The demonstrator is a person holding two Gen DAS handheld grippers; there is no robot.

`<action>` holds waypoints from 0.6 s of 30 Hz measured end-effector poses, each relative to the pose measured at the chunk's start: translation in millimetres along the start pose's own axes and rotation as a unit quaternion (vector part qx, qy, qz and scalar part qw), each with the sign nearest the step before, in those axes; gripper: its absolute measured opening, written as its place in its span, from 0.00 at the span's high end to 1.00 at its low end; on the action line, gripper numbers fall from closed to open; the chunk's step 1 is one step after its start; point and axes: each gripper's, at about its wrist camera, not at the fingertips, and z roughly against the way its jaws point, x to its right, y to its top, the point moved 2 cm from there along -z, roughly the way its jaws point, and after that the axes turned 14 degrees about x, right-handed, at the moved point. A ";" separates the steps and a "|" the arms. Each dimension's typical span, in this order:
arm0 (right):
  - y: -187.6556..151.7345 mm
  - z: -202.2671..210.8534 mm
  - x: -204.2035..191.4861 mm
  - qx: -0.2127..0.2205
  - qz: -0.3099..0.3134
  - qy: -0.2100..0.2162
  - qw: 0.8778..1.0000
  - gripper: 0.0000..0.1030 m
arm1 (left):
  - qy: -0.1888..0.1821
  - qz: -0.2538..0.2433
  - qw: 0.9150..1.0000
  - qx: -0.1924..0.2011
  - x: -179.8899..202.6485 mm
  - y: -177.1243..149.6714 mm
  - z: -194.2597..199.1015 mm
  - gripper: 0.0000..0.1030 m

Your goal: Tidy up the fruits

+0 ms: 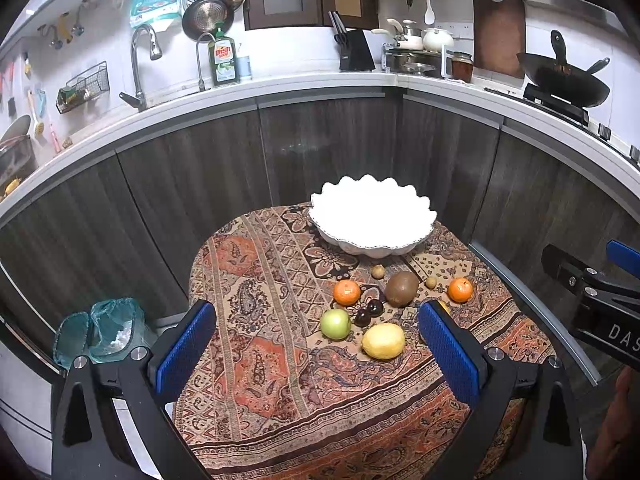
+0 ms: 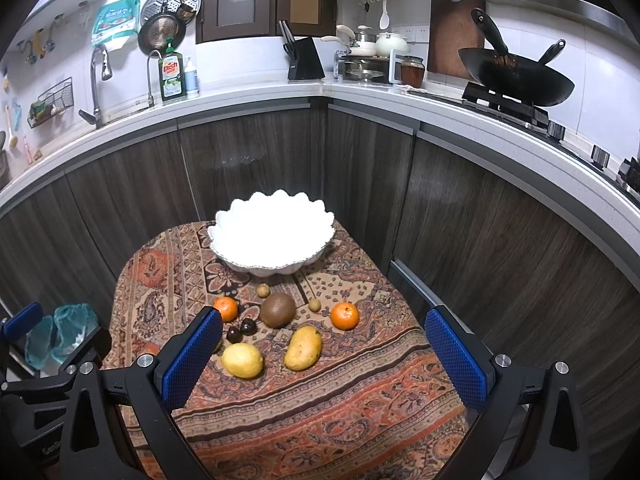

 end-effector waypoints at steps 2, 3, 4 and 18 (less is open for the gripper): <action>-0.1 -0.2 0.2 0.000 0.000 0.000 1.000 0.01 | -0.001 0.000 1.000 -0.001 0.3 -0.2 0.0 0.00; -0.1 -0.2 0.2 0.000 0.000 0.000 1.000 0.01 | -0.001 0.000 1.000 -0.001 0.1 0.2 0.0 0.00; 1.2 0.3 0.7 -0.001 -0.001 0.000 1.000 0.01 | -0.002 0.000 1.000 -0.002 0.5 0.0 0.0 0.00; 0.0 -0.1 1.8 -0.001 -0.002 -0.001 1.000 0.01 | -0.002 -0.002 1.000 0.000 2.0 1.9 1.2 0.00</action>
